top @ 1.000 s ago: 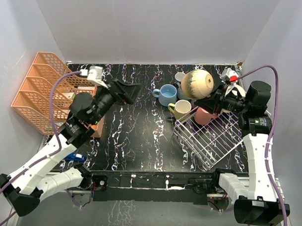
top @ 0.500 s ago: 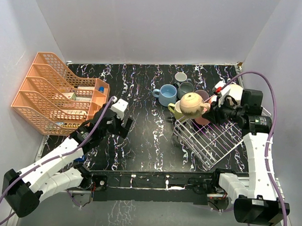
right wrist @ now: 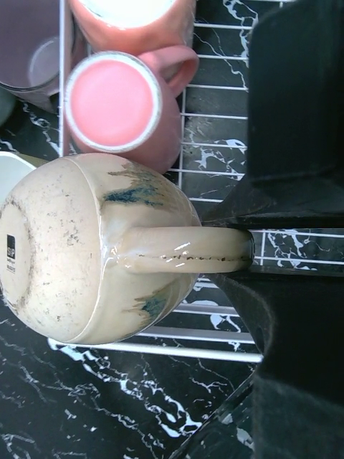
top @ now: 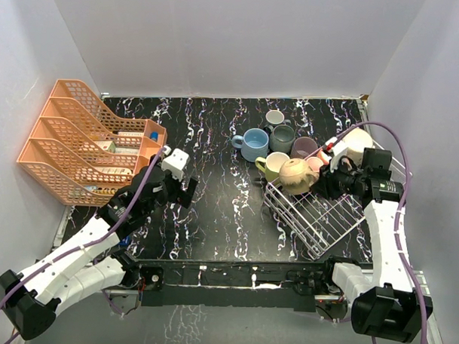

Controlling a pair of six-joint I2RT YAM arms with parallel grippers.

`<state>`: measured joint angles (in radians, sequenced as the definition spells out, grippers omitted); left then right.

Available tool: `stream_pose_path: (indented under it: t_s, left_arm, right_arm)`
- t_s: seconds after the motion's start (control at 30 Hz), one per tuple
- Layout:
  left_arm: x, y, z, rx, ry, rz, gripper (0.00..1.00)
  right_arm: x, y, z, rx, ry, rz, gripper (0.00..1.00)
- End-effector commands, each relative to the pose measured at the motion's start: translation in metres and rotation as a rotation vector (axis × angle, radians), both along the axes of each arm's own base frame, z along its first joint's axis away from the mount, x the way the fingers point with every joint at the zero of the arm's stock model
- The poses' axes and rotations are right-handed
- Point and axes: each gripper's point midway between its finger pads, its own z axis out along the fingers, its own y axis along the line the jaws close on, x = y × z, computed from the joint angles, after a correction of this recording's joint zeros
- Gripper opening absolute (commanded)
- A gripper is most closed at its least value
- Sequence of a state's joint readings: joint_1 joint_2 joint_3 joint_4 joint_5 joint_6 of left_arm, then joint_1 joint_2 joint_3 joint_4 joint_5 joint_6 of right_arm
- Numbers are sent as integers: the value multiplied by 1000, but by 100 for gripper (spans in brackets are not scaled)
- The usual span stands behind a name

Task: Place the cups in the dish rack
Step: Turn the cup upside down in the dish rack.

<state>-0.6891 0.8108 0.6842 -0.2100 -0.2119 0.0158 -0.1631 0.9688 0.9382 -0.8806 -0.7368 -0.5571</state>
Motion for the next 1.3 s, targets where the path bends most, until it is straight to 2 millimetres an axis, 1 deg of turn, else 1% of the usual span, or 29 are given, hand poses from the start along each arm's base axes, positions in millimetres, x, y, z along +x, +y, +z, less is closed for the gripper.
stream_pose_path:
  t_s: [0.0, 0.1, 0.27, 0.6, 0.77, 0.83, 1.0, 1.07, 1.17, 1.27]
  left_arm:
    - [0, 2, -2, 4, -7, -4, 97]
    - [-1, 1, -6, 10, 3, -9, 97]
    - [0, 1, -8, 17, 8, -8, 97]
    - [1, 3, -9, 27, 3, -2, 97]
    - [0, 3, -10, 29, 4, -4, 96]
    - [0, 3, -9, 29, 1, -4, 96]
    - [0, 3, -8, 24, -3, -5, 96]
    - [0, 3, -8, 25, -1, -6, 96]
    - [0, 3, -8, 25, -1, -7, 96]
    - [0, 3, -9, 28, 1, -7, 96]
  right_arm:
    - [11, 3, 24, 10, -203, 67, 8]
    - [12, 4, 18, 16, -236, 80, 8]
    - [16, 9, 15, 33, -296, 110, 8]
    - [16, 14, -19, 45, -322, 157, 8]
    - [12, 12, -35, 13, -286, 182, 8]
    - [8, 9, -45, -15, -256, 193, 10]
    - [3, 0, -56, -98, -204, 219, 15]
    - [-1, -4, -64, -128, -173, 225, 27]
    - [-8, -7, -76, -151, -143, 227, 32]
    - [-8, -9, -77, -163, -149, 224, 34]
